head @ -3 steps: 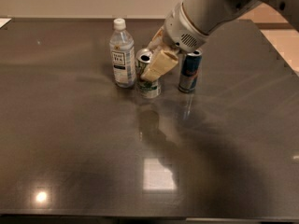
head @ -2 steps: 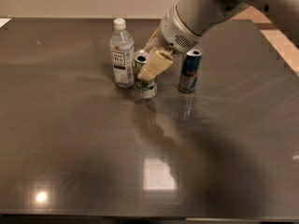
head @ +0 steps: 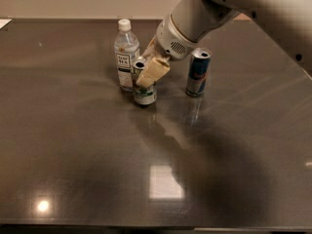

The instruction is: Move 7up can near blue plastic bottle

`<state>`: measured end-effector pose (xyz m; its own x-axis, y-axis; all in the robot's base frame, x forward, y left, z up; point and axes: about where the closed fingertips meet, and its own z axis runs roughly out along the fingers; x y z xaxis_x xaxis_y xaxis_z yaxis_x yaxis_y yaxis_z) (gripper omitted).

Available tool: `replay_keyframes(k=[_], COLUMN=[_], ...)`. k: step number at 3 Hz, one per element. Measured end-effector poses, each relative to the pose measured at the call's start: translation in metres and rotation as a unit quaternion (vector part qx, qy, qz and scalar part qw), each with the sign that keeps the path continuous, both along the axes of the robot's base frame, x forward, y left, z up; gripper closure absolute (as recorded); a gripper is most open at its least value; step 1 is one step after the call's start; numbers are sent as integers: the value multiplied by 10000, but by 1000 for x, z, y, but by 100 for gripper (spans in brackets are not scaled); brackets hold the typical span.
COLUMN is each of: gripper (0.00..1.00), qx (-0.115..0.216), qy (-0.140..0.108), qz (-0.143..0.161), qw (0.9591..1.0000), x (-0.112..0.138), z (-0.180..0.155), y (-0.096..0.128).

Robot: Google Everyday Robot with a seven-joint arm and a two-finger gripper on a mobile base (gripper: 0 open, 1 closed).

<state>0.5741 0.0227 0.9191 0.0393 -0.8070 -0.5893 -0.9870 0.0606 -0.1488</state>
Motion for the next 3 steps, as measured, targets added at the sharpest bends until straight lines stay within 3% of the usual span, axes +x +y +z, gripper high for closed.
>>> replay_keyframes(k=[1, 2, 3], gripper=[12, 0, 0], qx=[-34, -35, -35], qy=[53, 51, 51], qz=[50, 62, 62], qw=[10000, 10000, 10000], x=[1, 0, 0], z=[-4, -4, -4], y=[5, 6, 6])
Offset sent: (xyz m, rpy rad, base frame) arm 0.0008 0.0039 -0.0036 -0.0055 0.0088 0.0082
